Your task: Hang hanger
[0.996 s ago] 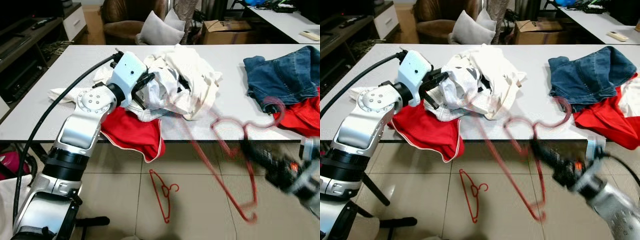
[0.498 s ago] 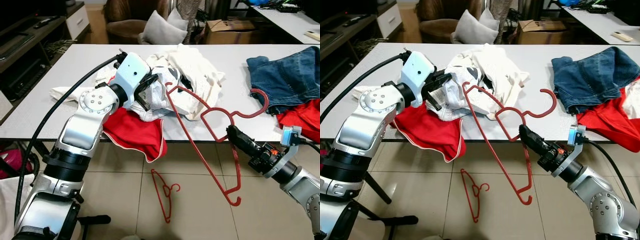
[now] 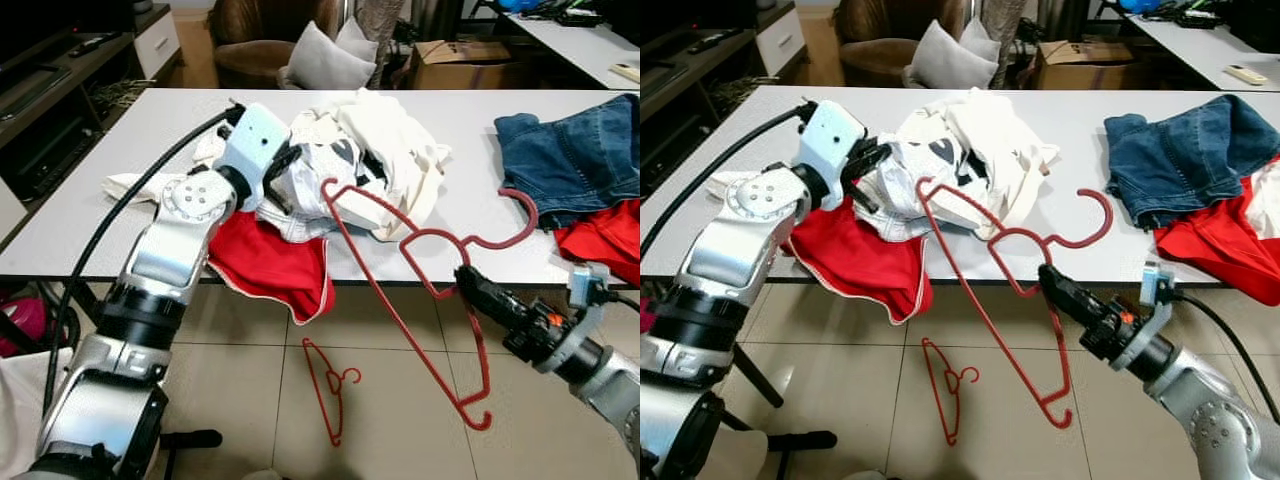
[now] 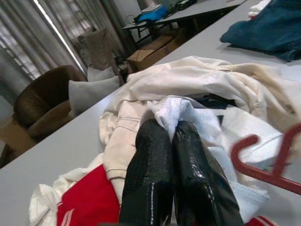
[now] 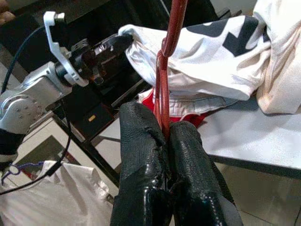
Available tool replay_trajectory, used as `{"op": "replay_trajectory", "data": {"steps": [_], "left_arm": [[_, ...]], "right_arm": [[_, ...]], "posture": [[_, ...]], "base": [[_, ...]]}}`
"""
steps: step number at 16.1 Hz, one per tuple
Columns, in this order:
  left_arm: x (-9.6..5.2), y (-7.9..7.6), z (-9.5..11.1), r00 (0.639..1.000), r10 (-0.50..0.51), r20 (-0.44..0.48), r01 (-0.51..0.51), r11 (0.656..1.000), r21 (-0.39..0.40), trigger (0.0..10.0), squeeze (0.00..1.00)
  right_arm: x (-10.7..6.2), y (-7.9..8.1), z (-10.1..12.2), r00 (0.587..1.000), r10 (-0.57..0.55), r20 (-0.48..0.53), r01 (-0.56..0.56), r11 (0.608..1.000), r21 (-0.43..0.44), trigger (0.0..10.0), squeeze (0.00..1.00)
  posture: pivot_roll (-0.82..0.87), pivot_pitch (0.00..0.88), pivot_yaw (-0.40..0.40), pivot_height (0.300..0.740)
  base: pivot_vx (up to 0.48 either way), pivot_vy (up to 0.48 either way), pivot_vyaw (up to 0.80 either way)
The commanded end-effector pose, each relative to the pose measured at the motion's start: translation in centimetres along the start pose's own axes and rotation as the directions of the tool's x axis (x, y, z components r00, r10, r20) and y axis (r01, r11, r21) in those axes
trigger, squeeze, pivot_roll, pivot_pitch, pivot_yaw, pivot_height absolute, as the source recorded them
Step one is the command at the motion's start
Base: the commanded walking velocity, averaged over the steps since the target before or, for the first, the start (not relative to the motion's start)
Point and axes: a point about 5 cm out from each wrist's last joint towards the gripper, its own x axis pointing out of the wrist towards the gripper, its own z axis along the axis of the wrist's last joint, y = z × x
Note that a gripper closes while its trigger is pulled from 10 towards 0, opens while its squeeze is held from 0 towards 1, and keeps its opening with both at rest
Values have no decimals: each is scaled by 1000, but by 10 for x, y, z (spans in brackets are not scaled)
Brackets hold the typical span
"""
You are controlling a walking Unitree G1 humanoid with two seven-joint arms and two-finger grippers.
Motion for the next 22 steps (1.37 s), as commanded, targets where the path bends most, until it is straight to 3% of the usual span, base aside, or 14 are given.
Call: {"op": "replay_trajectory", "data": {"steps": [1, 6, 14, 19, 22], "left_arm": [[1, 4, 8, 1000, 14, 25, -15, 1000, 18, 0, 0], [2, 2, 17, 997, -22, 76, 20, 999, 25, 0, 0], [-6, -15, 30, 978, -158, 136, 155, 987, 28, 0, 0], [-17, -25, 22, 955, -289, 63, 281, 954, 107, 0, 0], [-25, -32, 16, 933, -358, 18, 354, 928, 112, 0, 0]], "right_arm": [[0, 4, 5, 1000, 22, 11, -22, 1000, -14, 10000, 0], [1, 5, 3, 999, 40, 0, -40, 999, -4, 10000, 0], [9, -5, 7, 1000, 21, -21, -22, 1000, -5, 10000, 0], [8, -13, 14, 1000, -20, 15, 20, 1000, -8, 10000, 0], [10, -22, 17, 997, -69, 39, 69, 998, -9, 10000, 0]], "posture": [[-100, 0, 60, 740], [-98, 0, 58, 740], [-83, 0, 30, 740], [-82, 0, 27, 740], [-82, 0, 27, 740]], "base": [[0, 0, 0], [0, 0, 0], [0, 0, 0], [0, 0, 0], [0, 0, 0]]}}
